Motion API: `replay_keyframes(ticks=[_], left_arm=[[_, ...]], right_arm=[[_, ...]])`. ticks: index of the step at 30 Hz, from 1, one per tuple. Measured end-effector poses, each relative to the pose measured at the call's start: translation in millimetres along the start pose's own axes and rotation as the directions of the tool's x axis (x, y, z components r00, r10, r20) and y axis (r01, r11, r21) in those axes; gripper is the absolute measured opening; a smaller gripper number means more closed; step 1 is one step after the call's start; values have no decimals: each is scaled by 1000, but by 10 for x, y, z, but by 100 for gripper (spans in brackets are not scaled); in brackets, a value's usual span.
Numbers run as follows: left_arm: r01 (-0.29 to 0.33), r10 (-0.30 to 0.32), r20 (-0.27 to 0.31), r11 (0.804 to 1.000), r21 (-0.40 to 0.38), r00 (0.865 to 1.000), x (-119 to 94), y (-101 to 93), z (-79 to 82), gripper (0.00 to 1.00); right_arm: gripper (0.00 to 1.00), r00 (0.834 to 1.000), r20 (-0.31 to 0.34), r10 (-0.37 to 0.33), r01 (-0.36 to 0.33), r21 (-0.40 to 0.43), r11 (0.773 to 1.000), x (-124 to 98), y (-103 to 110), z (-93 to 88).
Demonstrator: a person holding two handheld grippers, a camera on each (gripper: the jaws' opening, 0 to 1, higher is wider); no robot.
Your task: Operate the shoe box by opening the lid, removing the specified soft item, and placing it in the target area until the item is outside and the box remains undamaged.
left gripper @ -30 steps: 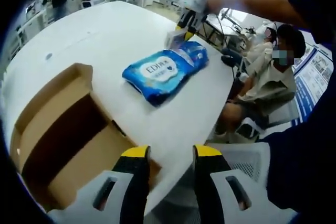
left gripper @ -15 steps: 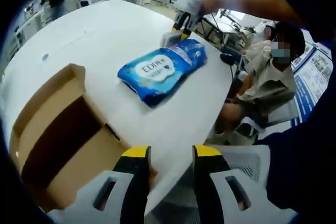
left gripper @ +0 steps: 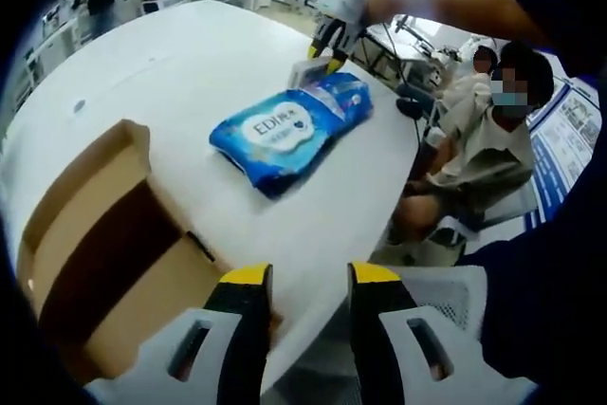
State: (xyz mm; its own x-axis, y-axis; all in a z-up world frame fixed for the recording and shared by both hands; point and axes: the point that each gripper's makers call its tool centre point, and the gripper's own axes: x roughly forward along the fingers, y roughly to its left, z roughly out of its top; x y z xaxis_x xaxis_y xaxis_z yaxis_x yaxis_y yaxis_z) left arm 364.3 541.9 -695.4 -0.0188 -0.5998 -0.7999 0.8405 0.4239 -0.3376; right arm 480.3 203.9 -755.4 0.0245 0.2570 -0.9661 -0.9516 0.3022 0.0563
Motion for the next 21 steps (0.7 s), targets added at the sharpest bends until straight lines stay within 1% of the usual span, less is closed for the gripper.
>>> replay_keyframes(ticks=[5,6,7,9,11,13,18,19,21], left_arm=[[15,-15,23,1000,12,1000,20,-25,90,30],[15,-16,25,1000,13,1000,20,-26,105,30],[16,-17,31,1000,17,999,16,-32,128,30],[22,-23,45,999,25,999,7,-57,176,30],[25,-27,51,999,40,998,-6,-89,200,30],[31,-34,56,998,51,998,-30,-117,210,30],[33,-38,71,997,67,997,-92,-102,209,30],[35,-40,75,997,70,996,-103,-103,208,30],[38,-44,82,996,76,996,-128,-107,194,30]], right_arm=[[28,997,60,-40,37,35,999,-270,-6,83],[27,996,68,-52,49,42,998,-315,-23,91],[26,995,76,-67,62,67,996,-377,-33,100],[25,992,92,-83,75,82,994,-458,-33,119],[24,991,95,-89,81,91,993,-511,-8,126],[23,991,93,-96,87,93,992,-563,62,146],[21,992,81,-98,91,91,992,-636,263,181],[20,991,83,-100,92,97,991,-655,316,196],[20,989,107,-106,92,123,988,-674,408,257]])
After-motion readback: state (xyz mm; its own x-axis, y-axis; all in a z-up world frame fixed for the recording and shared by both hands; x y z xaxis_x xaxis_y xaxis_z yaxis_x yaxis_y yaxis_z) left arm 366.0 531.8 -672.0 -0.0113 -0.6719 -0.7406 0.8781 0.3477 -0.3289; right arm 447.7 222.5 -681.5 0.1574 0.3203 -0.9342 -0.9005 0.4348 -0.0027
